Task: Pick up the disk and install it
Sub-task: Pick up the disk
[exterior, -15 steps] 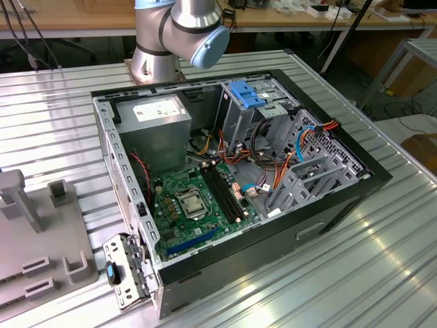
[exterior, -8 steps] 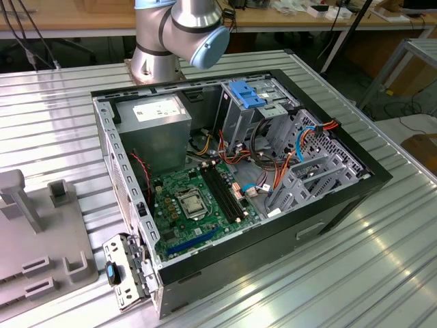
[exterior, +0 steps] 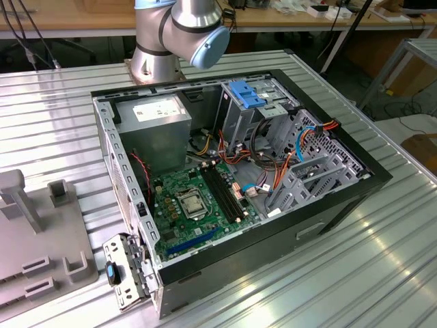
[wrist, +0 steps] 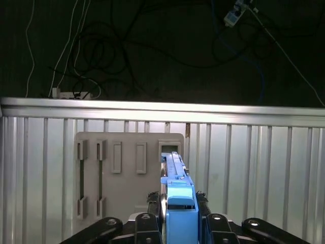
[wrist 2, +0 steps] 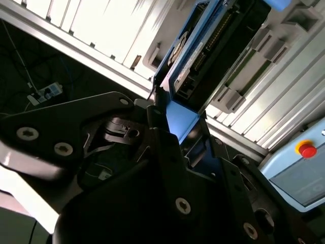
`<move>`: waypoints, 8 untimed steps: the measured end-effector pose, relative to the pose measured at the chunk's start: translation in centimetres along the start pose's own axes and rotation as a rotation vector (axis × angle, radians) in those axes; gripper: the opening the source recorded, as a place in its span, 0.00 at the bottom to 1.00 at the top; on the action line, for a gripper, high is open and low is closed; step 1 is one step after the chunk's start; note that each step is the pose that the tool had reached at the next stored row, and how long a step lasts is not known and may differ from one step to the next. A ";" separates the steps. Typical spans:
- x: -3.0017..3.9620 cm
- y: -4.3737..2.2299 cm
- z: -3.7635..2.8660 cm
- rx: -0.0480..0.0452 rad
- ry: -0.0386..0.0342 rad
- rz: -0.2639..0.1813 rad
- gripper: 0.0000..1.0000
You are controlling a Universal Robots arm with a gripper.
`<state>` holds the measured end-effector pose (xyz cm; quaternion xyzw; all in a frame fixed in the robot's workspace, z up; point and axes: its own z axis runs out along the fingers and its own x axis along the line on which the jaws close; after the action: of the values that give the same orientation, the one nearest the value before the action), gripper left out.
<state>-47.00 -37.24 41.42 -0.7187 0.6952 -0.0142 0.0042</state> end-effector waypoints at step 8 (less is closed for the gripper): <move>0.03 -0.05 -2.11 -0.0053 -0.0005 0.000 0.37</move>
<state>-47.01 -37.24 43.53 -0.7187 0.6952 -0.0122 0.0024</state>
